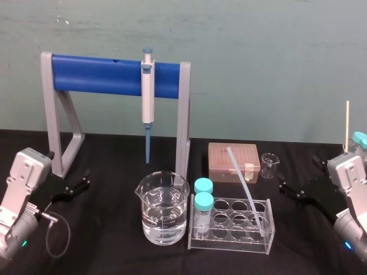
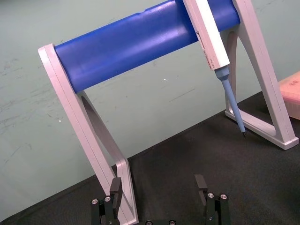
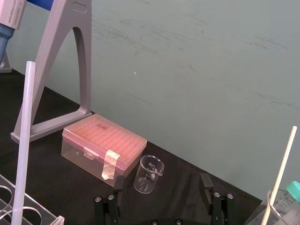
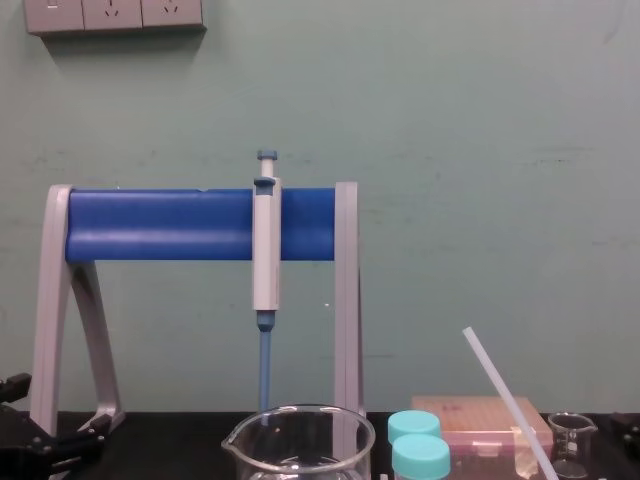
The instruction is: Pick up the stirring rod with one hand, then place it down.
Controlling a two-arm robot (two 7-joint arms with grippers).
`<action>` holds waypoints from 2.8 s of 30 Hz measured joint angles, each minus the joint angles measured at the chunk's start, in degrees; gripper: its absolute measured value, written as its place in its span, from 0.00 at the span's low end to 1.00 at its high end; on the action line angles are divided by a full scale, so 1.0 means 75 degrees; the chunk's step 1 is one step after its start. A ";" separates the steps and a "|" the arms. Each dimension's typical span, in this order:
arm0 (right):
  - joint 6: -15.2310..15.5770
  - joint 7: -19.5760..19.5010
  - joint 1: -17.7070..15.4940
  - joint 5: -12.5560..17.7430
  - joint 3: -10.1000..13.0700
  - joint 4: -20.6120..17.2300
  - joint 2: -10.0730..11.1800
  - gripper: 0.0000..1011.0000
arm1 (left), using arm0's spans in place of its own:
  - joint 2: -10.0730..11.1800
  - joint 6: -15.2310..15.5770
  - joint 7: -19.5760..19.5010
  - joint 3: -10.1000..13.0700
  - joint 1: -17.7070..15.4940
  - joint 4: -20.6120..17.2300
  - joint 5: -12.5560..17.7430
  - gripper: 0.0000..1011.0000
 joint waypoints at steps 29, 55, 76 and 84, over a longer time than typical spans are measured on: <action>-0.1571 0.0266 -0.0373 -0.0716 0.0368 -0.0800 -0.0141 0.99 | 0.0000 0.0000 0.0000 0.0000 0.0000 0.0000 0.0000 0.99; -0.1503 0.2896 0.0222 0.0879 0.0226 -0.0258 -0.0530 0.99 | 0.0000 0.0000 0.0000 0.0000 0.0000 0.0000 0.0000 0.99; -0.1027 0.4344 0.0989 0.1498 0.0383 0.0920 -0.0910 0.99 | 0.0000 0.0000 0.0000 0.0000 0.0000 0.0000 0.0000 0.99; -0.0936 0.5049 0.1385 0.1679 0.0397 0.1535 -0.1101 0.99 | 0.0000 0.0000 0.0000 0.0000 0.0000 0.0000 0.0000 0.99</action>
